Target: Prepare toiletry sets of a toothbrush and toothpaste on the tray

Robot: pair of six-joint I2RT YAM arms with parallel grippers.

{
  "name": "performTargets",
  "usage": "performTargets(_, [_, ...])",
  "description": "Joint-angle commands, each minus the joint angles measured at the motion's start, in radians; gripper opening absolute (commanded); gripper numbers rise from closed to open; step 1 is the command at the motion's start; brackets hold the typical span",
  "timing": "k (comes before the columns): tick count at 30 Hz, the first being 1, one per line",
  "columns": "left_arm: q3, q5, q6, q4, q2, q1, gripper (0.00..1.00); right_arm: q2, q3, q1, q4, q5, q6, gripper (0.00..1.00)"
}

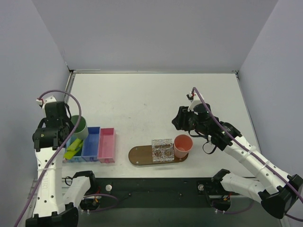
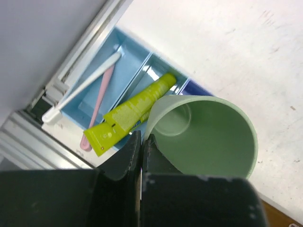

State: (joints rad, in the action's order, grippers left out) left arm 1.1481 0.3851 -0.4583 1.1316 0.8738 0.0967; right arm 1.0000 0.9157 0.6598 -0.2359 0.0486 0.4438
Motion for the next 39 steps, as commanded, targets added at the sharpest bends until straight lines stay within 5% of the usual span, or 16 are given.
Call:
performTargets(1, [0.111,-0.063,0.209,-0.151,0.013,-0.028,0.0,-0.038,0.025,-0.008,-0.005,-0.029,-0.008,0.4])
performTargets(6, [0.104,-0.21,0.302,-0.266,0.077,-0.087,0.0,-0.021,0.074,-0.008,-0.042,-0.015,-0.013,0.49])
performTargets(10, [0.108,-0.245,0.371,-0.366,0.189,-0.267,0.0,-0.003,0.124,0.0,-0.075,0.0,0.007,0.53])
performTargets(15, [0.206,-0.31,0.44,-0.428,0.345,-0.495,0.0,0.023,0.169,0.03,-0.082,-0.012,0.044,0.53])
performTargets(22, [0.331,-0.483,0.465,-0.414,0.518,-0.601,0.0,0.104,0.271,0.198,-0.111,-0.177,0.079,0.49])
performTargets(39, [0.168,-0.339,0.371,-0.489,0.413,-0.781,0.0,0.29,0.357,0.288,0.003,-0.294,0.141,0.37])
